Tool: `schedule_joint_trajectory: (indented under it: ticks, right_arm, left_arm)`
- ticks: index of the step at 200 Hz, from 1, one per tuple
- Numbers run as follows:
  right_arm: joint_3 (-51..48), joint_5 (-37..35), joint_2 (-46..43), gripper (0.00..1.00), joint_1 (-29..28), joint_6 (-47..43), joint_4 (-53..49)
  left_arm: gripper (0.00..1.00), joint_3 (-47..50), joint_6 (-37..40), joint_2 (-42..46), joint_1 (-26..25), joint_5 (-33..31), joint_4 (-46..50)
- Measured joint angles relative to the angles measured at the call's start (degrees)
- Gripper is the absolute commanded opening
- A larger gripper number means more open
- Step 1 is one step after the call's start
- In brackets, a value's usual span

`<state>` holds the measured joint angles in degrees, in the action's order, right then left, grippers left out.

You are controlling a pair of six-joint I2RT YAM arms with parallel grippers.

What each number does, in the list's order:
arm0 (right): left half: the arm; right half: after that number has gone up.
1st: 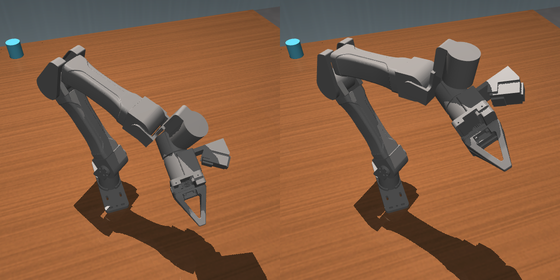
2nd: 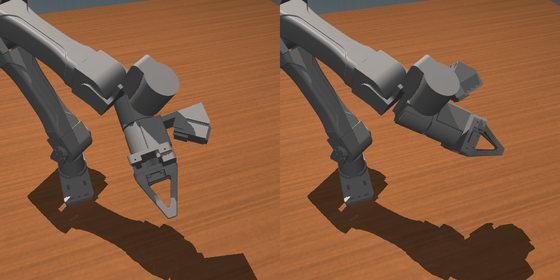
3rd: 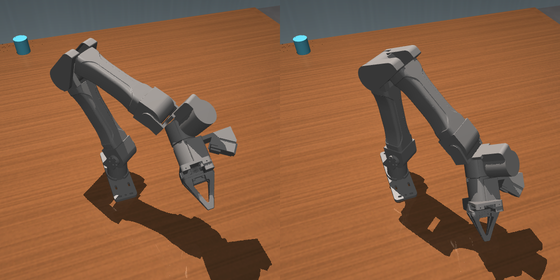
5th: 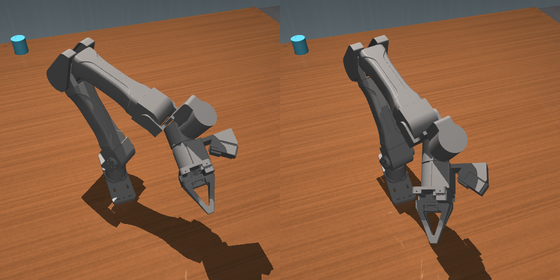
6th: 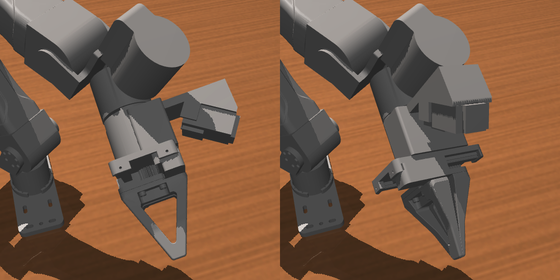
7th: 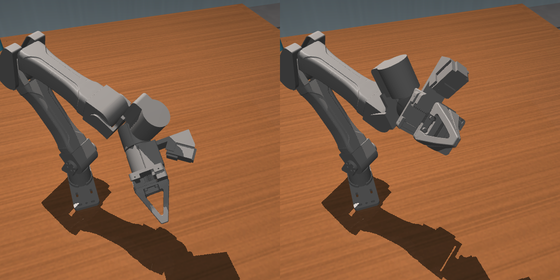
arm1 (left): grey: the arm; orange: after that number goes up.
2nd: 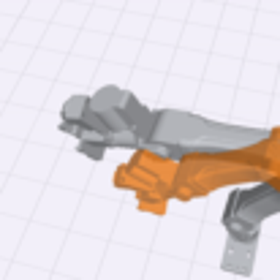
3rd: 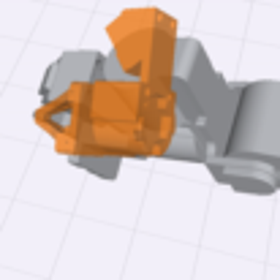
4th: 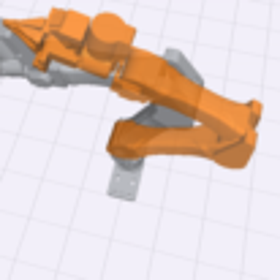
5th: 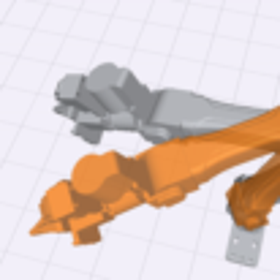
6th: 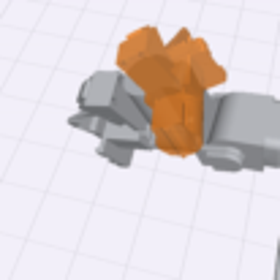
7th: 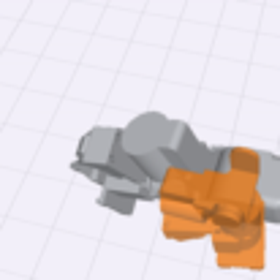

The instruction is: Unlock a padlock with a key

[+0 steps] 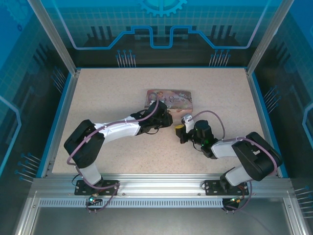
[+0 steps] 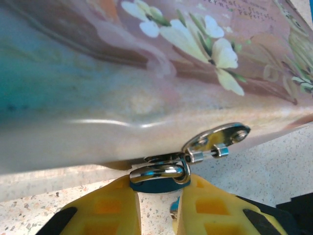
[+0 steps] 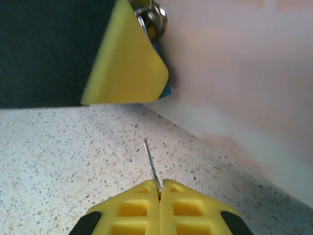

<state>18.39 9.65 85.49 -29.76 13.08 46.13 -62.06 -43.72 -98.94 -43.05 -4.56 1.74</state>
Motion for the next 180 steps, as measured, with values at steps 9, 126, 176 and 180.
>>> schedule_joint_trajectory:
  ticks: [9,126,176,180]
  right_arm:
    - [0.0,0.1,0.4,0.00,0.0,0.0,0.4]
    - [-0.2,3.9,-1.0,0.00,2.1,0.4,3.0]
    - [-0.8,5.2,-4.5,0.00,2.1,0.2,2.3]
    - [-0.8,5.3,-4.5,0.00,2.1,0.2,2.2]
  left_arm:
    - [0.03,0.0,-0.2,0.1,0.0,0.2,-0.3]
    - [0.00,1.2,-3.8,2.5,0.3,3.7,-0.7]
    - [0.00,1.5,-5.1,4.3,1.4,7.0,-0.4]
    - [0.00,1.6,-5.4,4.4,1.4,7.1,-0.3]
